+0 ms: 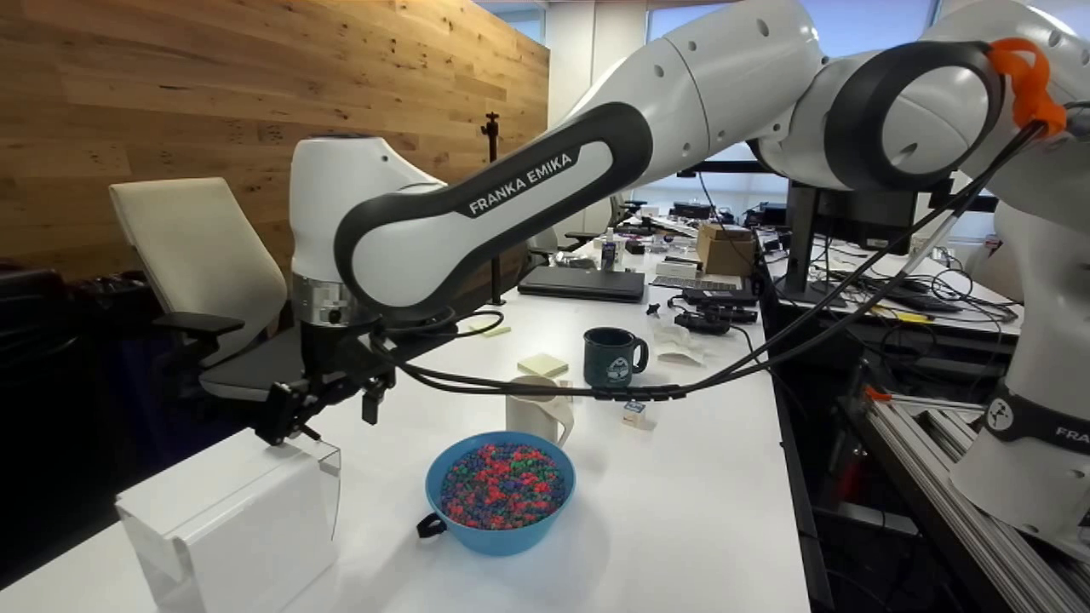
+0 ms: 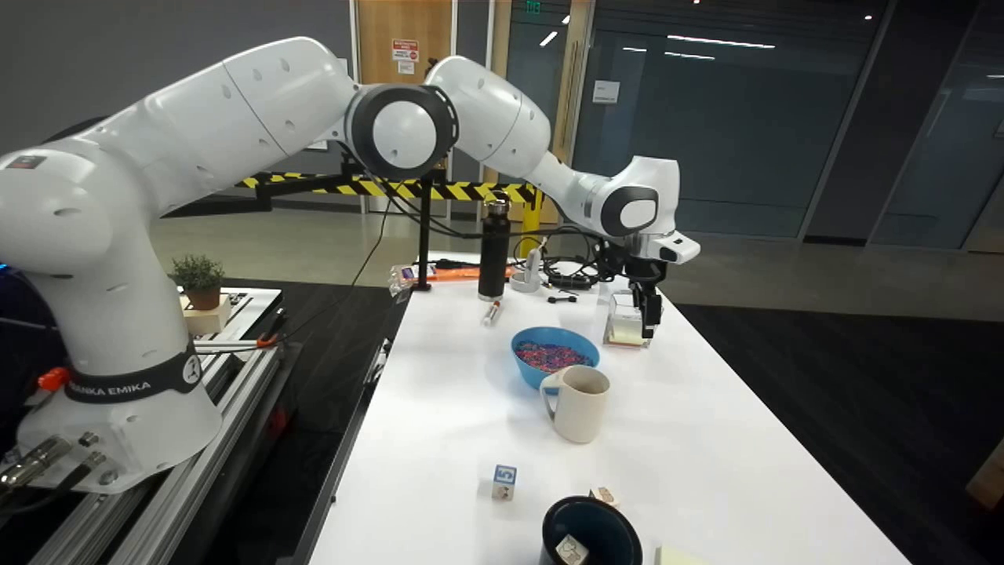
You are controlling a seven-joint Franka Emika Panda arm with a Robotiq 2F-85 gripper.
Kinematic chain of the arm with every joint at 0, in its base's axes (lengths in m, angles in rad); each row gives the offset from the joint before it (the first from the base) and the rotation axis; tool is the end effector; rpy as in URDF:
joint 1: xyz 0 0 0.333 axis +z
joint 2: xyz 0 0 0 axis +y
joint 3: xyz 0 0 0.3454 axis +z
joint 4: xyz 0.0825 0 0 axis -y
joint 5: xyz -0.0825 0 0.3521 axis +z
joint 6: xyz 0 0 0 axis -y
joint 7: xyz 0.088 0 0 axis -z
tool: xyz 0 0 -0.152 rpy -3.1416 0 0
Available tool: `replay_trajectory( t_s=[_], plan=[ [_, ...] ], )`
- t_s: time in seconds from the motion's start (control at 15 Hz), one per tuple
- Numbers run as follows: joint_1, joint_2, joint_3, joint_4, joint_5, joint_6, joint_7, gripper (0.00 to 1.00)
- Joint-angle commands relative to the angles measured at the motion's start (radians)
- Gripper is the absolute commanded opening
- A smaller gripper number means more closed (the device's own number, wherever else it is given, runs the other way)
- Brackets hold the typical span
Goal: Open the door to the box on the table
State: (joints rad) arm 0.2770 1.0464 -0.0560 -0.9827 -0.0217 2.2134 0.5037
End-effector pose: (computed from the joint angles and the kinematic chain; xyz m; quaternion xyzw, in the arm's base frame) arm 0.7838 0.1921 0.2202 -0.9881 0.1186 -0.0980 0.0028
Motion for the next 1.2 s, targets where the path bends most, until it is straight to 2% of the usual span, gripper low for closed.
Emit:
replay_trajectory(
  t_s=[0.0,1.13],
  plan=[
    [-0.002,0.036,-0.002,0.05,-0.01,-0.03,-0.019,1.0],
    [-0.015,0.083,-0.018,0.061,-0.012,-0.055,-0.032,1.0]
  ],
)
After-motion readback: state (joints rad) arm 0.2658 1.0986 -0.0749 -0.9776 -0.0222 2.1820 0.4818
